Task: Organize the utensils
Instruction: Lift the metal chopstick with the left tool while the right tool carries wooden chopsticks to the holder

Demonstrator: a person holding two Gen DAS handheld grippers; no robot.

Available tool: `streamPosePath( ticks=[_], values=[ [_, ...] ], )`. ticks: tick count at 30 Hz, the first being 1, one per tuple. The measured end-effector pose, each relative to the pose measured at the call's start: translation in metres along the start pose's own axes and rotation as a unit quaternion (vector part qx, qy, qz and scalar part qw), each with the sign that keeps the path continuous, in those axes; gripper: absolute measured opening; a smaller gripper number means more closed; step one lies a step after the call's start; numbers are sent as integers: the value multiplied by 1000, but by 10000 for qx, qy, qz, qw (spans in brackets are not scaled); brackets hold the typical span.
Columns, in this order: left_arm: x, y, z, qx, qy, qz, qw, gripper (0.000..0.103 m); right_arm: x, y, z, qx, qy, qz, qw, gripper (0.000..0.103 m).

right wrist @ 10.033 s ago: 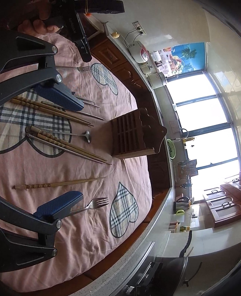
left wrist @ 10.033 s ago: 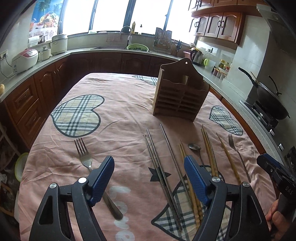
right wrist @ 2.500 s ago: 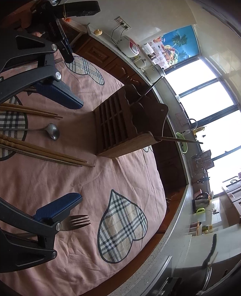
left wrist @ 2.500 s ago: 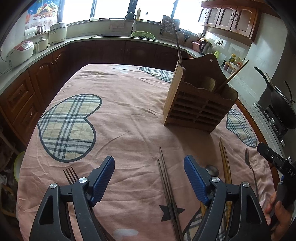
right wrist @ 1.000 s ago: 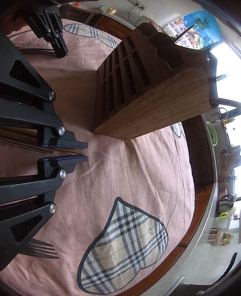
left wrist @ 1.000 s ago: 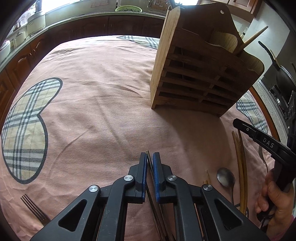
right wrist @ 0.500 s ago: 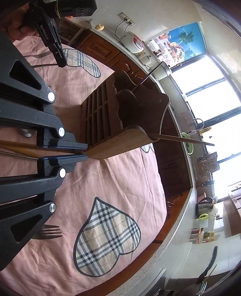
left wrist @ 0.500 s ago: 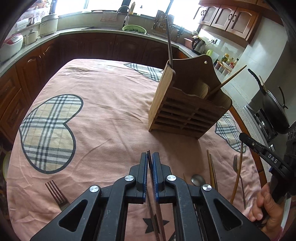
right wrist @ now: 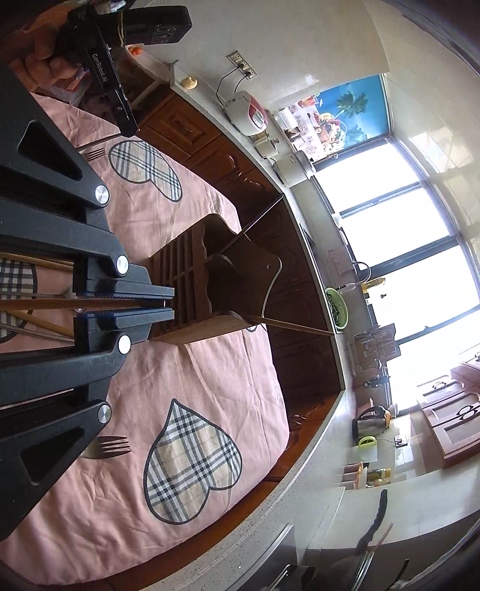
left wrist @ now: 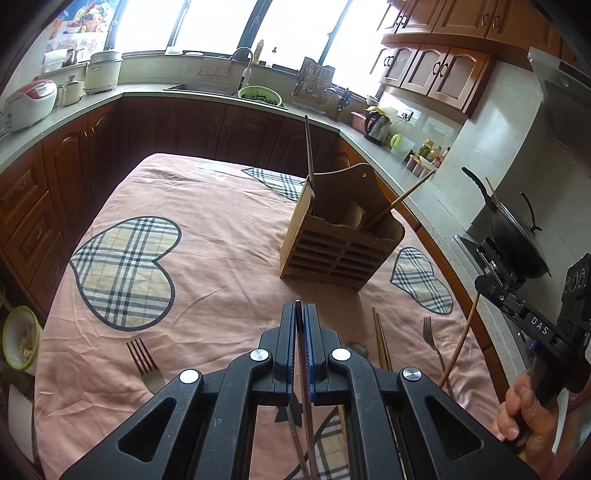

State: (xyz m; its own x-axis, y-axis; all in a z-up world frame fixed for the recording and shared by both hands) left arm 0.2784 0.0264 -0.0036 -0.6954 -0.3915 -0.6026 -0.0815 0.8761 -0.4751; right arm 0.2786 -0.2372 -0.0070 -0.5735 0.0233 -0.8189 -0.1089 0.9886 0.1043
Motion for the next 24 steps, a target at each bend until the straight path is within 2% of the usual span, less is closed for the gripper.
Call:
streamPosePath(
  ticks=[15,24],
  values=[
    [9,-7,-60,226,-341,133,9991,3,-3,15,-45,0,-290,-134,9995,4],
    [3,-10,-75,319,-537,191,9979,3,-16,18,-61,14,-552,-163,9983,4]
  ],
)
Point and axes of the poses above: each gripper's, at about its wrist camera, not at the fingertips, and z roughly the way its jaws point, y to its left, x to its underside, the point moved 6 cm from there along z, roughly the way its jaws point, and after that the axes turned 11 degrees about -z, right-handed, at the moved point
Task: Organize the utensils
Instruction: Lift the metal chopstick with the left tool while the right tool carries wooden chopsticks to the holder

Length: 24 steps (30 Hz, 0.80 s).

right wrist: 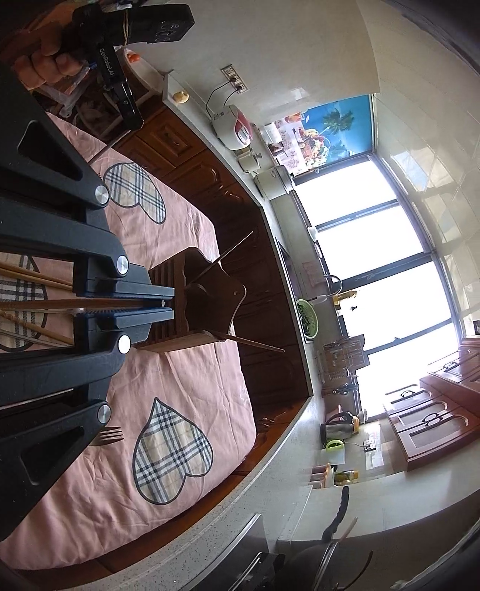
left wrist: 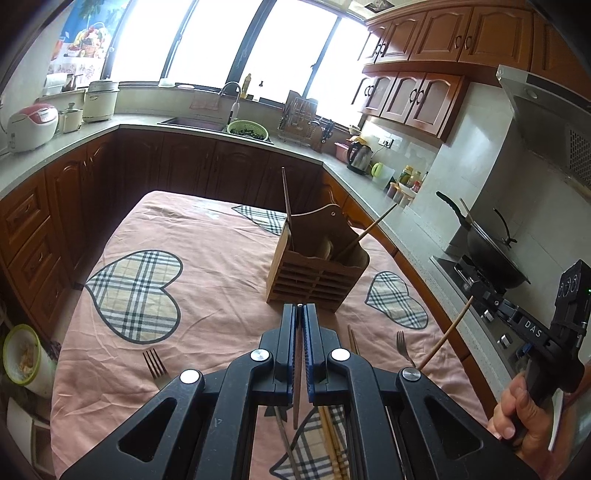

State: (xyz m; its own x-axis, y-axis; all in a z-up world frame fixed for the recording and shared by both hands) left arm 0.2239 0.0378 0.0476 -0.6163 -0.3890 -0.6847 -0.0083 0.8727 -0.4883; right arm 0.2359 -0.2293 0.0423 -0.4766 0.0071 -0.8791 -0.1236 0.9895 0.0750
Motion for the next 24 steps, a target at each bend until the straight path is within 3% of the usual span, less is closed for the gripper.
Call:
streamPosePath(
  ticks=[24],
  values=[
    [-70,-11,18,188,-760,-53,9969,3,-75,-2,16,142,-802,-118,9966,4]
  ],
)
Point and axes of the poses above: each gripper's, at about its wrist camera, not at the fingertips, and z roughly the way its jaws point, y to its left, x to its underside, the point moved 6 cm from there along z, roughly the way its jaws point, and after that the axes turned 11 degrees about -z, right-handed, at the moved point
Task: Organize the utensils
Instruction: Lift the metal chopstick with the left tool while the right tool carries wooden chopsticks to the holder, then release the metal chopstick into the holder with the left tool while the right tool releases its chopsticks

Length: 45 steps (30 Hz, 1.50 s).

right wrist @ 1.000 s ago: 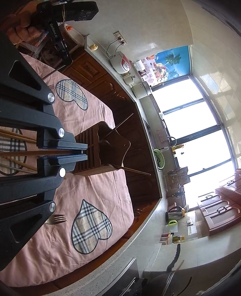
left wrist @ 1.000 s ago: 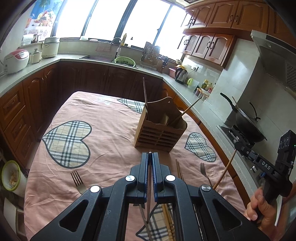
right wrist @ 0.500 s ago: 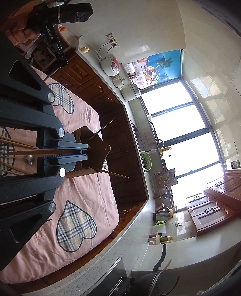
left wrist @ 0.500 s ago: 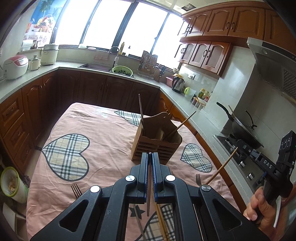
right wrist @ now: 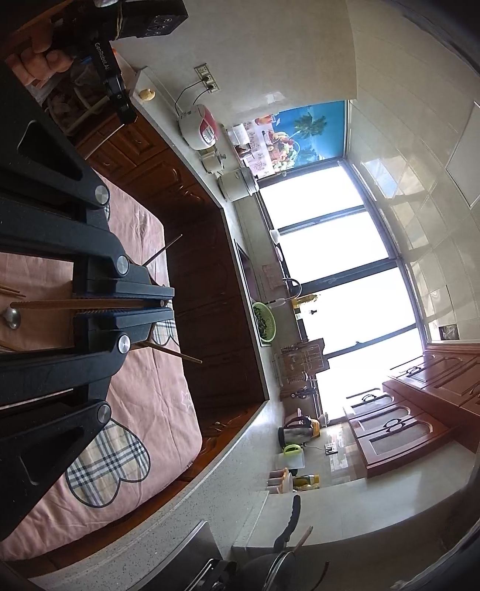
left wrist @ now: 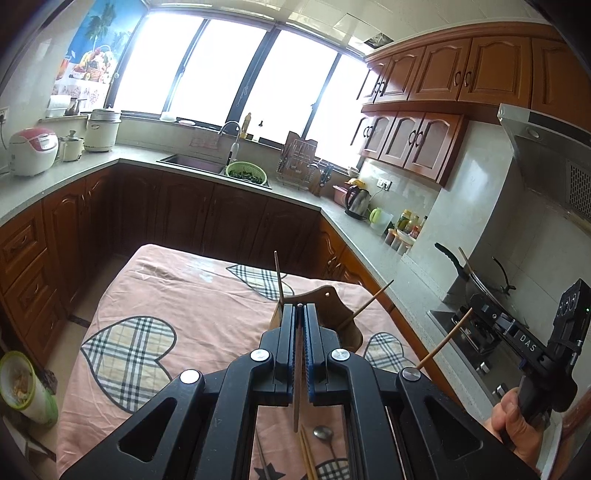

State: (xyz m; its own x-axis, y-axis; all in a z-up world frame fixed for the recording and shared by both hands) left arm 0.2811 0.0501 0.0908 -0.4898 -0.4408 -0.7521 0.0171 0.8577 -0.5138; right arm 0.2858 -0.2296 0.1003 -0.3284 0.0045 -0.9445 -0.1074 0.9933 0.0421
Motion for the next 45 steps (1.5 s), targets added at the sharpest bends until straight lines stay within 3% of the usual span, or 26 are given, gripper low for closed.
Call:
streamPosePath(
  ticks=[13,18,33,37,45],
  values=[
    [-51,-14,69,73,-531,-70,9985,3,-56,-20,41,222,-571,161,9980,4],
    [-54,-16,105,-36,-687,-80,9976,3,-67,-28,62,323,-652,127,9973,4],
    [-8,12,244,-450,26,-277,9986,3,11,-56,132,360,-45,510,9980,4],
    [-8,19,258,-507,140,-278,9982,3,27,-56,141,332,62,556,9979,4],
    [-12,24,249,-504,137,-211,9984,4,22,-59,142,345,87,475,9982,4]
  ],
)
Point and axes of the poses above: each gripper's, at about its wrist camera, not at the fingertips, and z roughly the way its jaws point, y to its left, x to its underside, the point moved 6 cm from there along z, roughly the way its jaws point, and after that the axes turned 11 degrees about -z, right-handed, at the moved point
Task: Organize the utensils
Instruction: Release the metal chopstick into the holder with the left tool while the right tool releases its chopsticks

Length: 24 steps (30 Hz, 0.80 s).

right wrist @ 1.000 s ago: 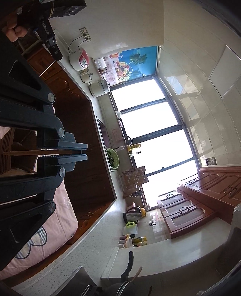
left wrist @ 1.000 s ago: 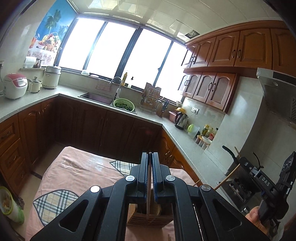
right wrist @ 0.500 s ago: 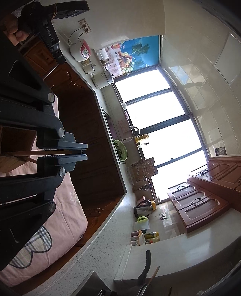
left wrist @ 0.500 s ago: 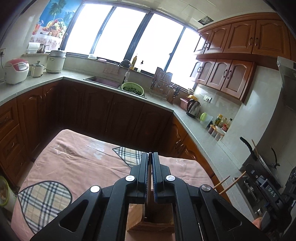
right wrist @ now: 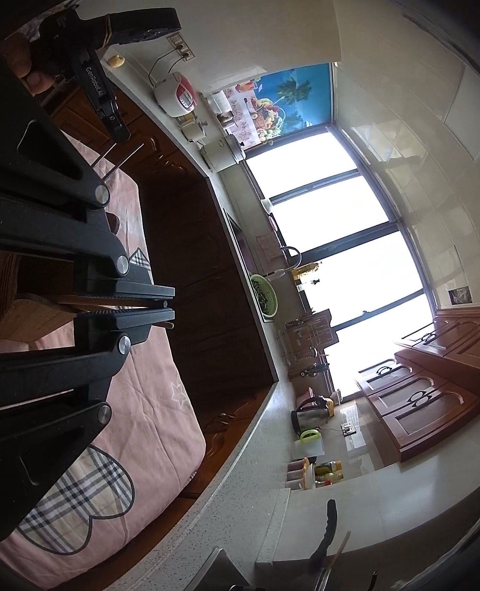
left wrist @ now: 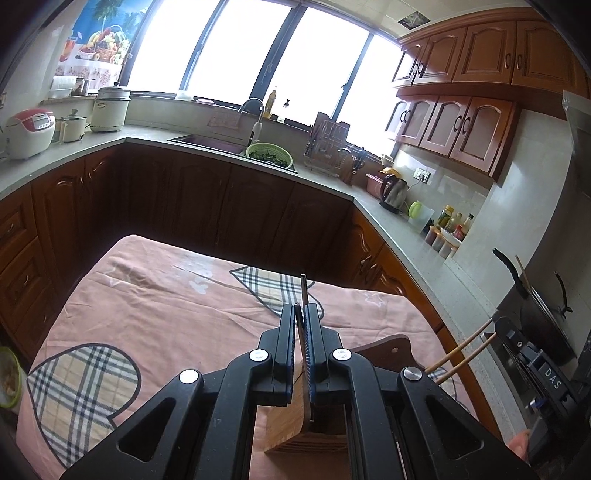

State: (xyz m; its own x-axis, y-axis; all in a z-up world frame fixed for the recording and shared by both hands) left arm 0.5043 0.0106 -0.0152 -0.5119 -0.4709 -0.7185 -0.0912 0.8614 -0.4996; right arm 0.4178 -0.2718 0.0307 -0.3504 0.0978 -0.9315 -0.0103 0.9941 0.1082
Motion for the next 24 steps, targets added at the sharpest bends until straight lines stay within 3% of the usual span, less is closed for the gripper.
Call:
streamPosePath(
  ticks=[8,10,12,13,14,16,18,22,24],
  values=[
    [2,3,-6,-24,13,95,10000,4,3,-2,6,-6,141,-3,9999,9],
    [3,4,-8,-21,44,81,10000,14,5,-2,6,-39,164,21,9999,9],
    [2,6,-13,-20,-42,27,10000,39,4,-2,2,-47,140,66,9999,13],
    [2,7,-16,-24,-99,30,9999,41,2,-3,-1,-59,97,90,9999,23],
    [2,7,-18,-36,-125,43,9999,44,0,-2,-5,-98,22,122,9999,45],
    [4,8,-23,-9,-121,34,9999,45,-4,-2,-16,-89,-186,142,9997,69],
    [6,9,-28,-16,-119,26,9999,51,-7,-1,-24,-34,-294,108,9995,71],
    [15,14,-44,6,-121,25,9999,63,-4,-3,-33,-94,-268,166,9995,86],
    [19,16,-52,-34,-126,58,9999,73,0,-4,-35,-107,-187,182,9996,89]
  ],
)
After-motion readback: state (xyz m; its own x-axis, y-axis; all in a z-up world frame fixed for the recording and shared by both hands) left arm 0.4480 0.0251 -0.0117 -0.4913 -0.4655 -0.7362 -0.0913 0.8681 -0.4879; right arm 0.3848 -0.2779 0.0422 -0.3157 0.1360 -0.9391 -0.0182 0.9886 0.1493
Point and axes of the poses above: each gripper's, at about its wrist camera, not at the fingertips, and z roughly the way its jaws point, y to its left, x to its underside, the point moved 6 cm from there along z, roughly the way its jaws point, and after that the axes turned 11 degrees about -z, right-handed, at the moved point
